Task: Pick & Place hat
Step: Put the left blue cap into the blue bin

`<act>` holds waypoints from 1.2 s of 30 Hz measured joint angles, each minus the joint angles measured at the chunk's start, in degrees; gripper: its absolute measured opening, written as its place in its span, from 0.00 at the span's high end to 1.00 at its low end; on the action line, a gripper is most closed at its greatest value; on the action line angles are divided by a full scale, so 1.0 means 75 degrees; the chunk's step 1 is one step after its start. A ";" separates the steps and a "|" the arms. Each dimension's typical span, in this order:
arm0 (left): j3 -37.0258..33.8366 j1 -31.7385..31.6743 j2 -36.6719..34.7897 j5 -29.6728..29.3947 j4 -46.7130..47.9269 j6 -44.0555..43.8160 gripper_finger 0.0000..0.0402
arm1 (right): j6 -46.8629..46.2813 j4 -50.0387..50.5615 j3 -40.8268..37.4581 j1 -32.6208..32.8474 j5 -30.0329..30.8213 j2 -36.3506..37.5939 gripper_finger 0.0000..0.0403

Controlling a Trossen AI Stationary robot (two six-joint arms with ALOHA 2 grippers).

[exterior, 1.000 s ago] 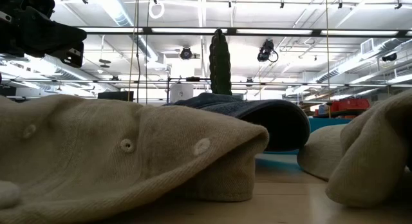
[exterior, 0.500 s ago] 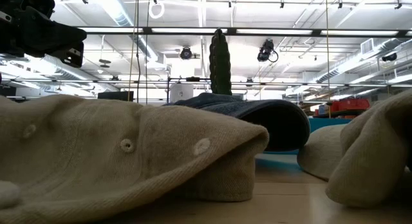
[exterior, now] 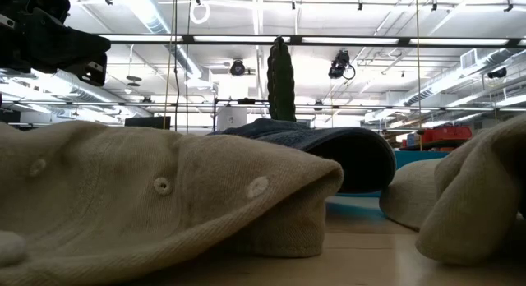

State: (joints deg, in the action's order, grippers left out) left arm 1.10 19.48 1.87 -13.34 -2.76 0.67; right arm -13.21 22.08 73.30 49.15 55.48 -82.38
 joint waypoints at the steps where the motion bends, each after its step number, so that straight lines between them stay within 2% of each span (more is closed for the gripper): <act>1: 0.0000 0.0001 0.0000 0.0000 0.0000 0.0000 0.95 | 0.0009 -0.0087 -0.0001 -0.0003 -0.0001 -0.0176 0.98; 13: -0.0003 0.0001 0.0000 0.0000 0.0000 0.0000 0.95 | -0.0178 -0.0390 -0.0006 -0.0056 -0.0016 -0.2046 0.98; 15: 0.0000 0.0000 -0.0002 0.0000 0.0000 0.0000 0.95 | -0.0258 -0.0417 -0.0011 -0.0099 -0.0218 -0.2197 0.98; 21: -0.0003 0.0001 0.0000 0.0000 0.0000 0.0000 0.95 | -0.0411 -0.0573 -0.0012 -0.0137 -0.0551 -0.2371 0.98; 32: 0.0000 0.0000 -0.0001 0.0000 0.0000 0.0000 0.95 | 0.0167 -0.2621 -0.0009 -0.0143 -0.0546 -0.2368 0.98; 36: -0.0001 -0.0002 -0.0001 0.0000 0.0000 0.0000 0.95 | 0.0415 -0.2622 -0.0009 -0.0143 -0.0554 -0.2368 0.98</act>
State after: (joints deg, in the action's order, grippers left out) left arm 1.10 19.47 1.86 -13.34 -2.76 0.67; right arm -10.10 2.42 73.23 48.08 51.33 -100.14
